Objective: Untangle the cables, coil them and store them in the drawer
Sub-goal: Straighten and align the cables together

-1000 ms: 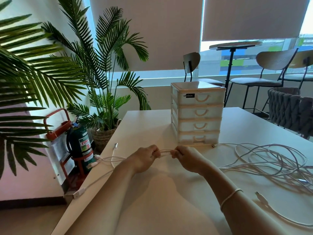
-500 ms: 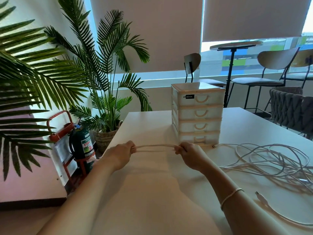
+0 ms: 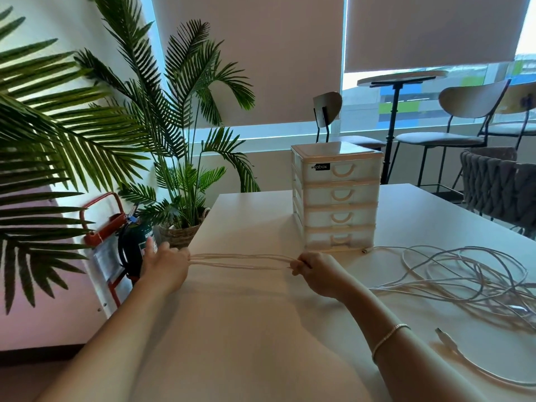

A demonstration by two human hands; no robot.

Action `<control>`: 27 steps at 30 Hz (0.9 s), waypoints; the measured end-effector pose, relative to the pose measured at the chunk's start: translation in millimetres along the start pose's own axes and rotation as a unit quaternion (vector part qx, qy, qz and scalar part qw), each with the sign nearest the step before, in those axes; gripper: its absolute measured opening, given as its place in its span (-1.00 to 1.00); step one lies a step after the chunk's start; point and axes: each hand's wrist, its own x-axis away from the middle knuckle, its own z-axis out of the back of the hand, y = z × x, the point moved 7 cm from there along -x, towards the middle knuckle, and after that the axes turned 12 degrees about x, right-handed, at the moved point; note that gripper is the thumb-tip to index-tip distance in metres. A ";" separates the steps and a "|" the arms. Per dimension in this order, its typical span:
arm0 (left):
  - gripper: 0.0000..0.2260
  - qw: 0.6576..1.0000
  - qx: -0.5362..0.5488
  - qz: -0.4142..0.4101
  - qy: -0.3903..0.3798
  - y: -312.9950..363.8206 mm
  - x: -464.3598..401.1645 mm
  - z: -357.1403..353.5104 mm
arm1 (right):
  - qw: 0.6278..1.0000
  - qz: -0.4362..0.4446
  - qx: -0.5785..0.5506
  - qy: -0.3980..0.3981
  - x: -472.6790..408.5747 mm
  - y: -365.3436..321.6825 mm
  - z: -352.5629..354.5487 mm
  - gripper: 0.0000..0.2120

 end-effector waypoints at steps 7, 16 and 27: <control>-0.72 0.932 0.301 -0.188 -0.080 102.7 25.4 20.8 | 1.000 0.004 0.019 0.008 2.5 0.7 3.4 -0.73; -0.56 0.880 0.449 -0.148 -0.039 159.2 29.2 12.4 | 0.999 0.011 0.044 0.010 1.4 4.1 0.4 -0.77; -0.53 0.906 0.394 -0.152 0.038 155.3 37.0 -2.8 | 0.998 0.008 -0.002 -0.056 6.2 0.5 -2.2 -0.89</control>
